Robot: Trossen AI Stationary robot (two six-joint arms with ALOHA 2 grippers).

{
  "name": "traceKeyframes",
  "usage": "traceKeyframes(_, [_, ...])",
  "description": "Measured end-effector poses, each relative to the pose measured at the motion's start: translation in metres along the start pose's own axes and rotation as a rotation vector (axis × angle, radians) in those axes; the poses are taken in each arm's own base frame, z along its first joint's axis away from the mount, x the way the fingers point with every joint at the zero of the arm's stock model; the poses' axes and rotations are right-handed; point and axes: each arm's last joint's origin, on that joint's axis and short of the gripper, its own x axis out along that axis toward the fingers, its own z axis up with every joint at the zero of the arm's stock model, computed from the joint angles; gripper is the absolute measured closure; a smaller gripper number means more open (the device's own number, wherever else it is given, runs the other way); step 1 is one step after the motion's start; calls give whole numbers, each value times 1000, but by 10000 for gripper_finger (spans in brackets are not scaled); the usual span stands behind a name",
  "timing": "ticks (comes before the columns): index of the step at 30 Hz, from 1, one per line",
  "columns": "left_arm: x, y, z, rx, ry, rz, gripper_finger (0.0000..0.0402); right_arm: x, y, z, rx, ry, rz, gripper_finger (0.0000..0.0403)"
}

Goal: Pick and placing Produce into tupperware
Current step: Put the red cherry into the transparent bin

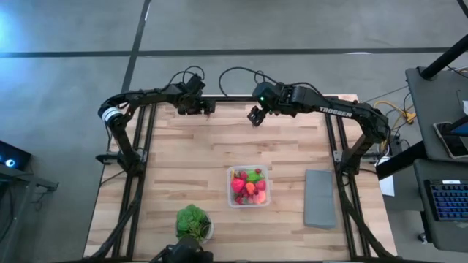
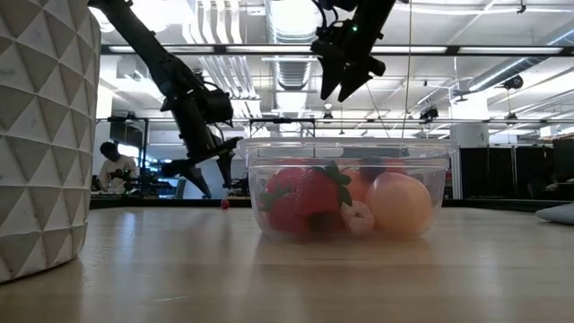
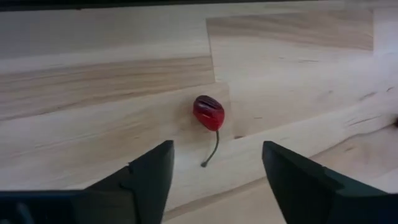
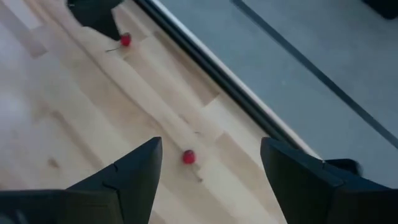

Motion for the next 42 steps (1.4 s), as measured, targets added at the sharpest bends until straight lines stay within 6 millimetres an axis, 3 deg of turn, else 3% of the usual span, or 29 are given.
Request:
traceKeyframes(5, [0,0,0,-2,-1,1,147,7,-17,5,19,0,-17,138])
traceKeyframes(18, [17,3,0,-80,-4,25,148,16,-46,12,71,-18,-68,138])
traceKeyframes(31, [25,-2,-4,-150,-32,60,251,16,-48,15,61,-43,-66,138])
traceKeyframes(42, [26,-8,-5,-280,-70,49,257,18,-48,13,55,-37,-67,138])
